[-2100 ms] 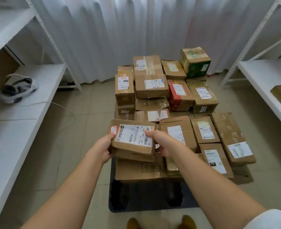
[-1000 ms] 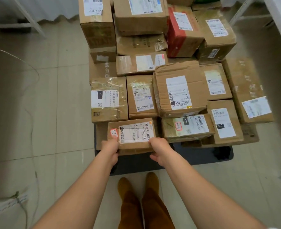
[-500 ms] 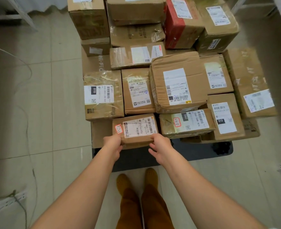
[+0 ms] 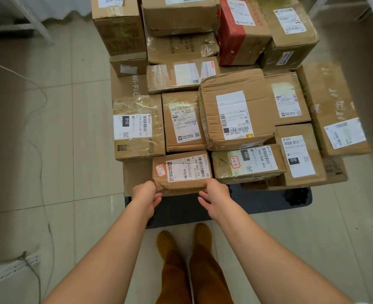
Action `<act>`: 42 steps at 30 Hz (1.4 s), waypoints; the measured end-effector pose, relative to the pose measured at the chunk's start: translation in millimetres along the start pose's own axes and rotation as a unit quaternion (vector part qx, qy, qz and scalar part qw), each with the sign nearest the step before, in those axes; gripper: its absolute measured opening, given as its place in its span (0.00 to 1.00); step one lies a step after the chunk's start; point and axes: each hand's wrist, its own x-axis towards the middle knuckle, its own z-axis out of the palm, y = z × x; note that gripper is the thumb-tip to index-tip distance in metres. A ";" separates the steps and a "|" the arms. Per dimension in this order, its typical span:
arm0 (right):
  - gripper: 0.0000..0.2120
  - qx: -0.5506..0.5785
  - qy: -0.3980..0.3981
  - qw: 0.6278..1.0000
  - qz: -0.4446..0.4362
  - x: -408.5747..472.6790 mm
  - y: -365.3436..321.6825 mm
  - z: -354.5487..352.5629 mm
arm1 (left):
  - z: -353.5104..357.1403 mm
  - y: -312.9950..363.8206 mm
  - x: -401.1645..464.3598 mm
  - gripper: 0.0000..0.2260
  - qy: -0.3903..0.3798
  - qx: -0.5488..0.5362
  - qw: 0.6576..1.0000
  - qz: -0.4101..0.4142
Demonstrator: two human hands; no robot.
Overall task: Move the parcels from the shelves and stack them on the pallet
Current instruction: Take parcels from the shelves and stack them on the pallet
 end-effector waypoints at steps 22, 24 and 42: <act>0.09 0.080 -0.120 0.986 -0.086 -168.5 -81.9 -74.0 | -15.9 73.5 -177.6 0.09 -0.133 0.090 0.977 0.137; 0.09 0.096 -0.140 0.978 -0.118 -194.7 -88.8 -91.5 | -11.3 82.3 -209.1 0.09 -0.162 0.090 0.971 0.150; 0.14 0.191 0.044 0.850 -0.489 -470.7 -62.9 -361.7 | 69.1 7.8 -598.0 0.12 -0.461 0.222 0.761 0.398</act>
